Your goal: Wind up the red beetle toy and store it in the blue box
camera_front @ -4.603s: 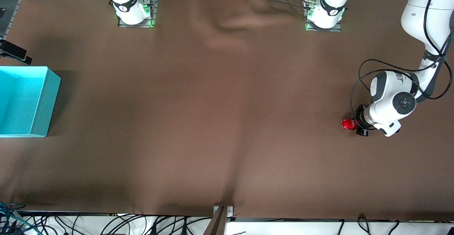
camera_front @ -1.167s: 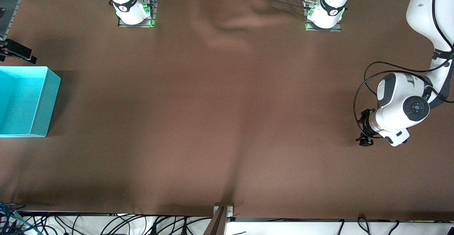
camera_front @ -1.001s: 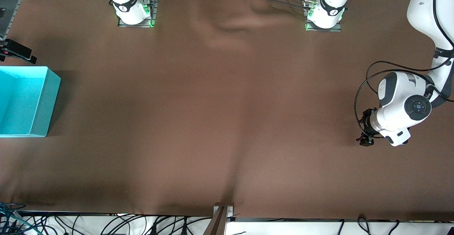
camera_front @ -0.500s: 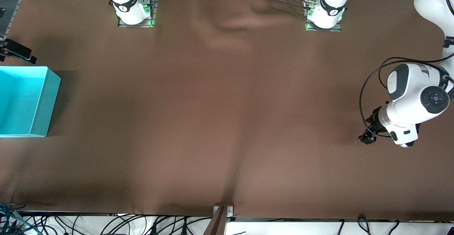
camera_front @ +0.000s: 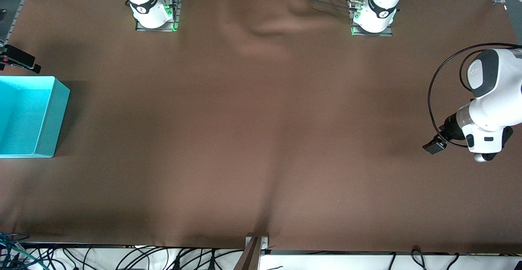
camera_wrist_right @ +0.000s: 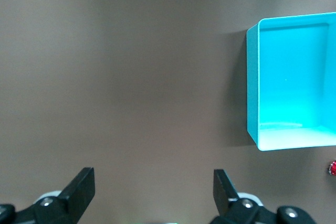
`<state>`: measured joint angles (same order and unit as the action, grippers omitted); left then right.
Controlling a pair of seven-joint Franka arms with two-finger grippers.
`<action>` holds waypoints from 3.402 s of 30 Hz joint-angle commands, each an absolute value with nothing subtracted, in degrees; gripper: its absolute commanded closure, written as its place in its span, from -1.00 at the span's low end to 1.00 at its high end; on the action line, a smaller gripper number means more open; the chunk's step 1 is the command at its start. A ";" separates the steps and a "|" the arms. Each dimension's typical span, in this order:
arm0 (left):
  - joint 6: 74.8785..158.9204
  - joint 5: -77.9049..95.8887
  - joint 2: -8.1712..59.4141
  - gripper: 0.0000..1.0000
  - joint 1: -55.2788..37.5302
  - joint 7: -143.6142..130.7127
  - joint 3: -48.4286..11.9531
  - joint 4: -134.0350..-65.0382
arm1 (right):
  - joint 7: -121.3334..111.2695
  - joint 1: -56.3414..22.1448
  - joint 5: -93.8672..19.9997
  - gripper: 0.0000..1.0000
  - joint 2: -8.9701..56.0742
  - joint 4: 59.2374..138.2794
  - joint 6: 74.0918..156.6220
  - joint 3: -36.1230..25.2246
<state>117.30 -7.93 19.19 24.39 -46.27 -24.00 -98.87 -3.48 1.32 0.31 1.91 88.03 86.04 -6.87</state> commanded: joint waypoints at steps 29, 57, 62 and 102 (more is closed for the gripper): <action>87.98 -3.52 15.65 -1.00 24.26 -9.77 -26.45 -79.20 | -4.31 1.58 0.35 -1.00 3.08 87.01 85.52 -7.03; 85.34 -0.09 13.09 -1.00 24.17 -8.53 -33.75 -74.53 | -4.83 1.32 0.35 -1.00 3.08 86.92 87.36 -6.68; 85.34 0.26 13.10 -1.00 24.87 -8.26 -33.75 -74.36 | -4.83 1.32 0.44 -1.00 3.08 86.92 87.89 -6.68; 78.49 8.35 5.71 -1.00 28.91 -8.96 -37.35 -74.18 | -4.57 1.23 2.20 -1.00 3.08 87.01 86.84 -6.59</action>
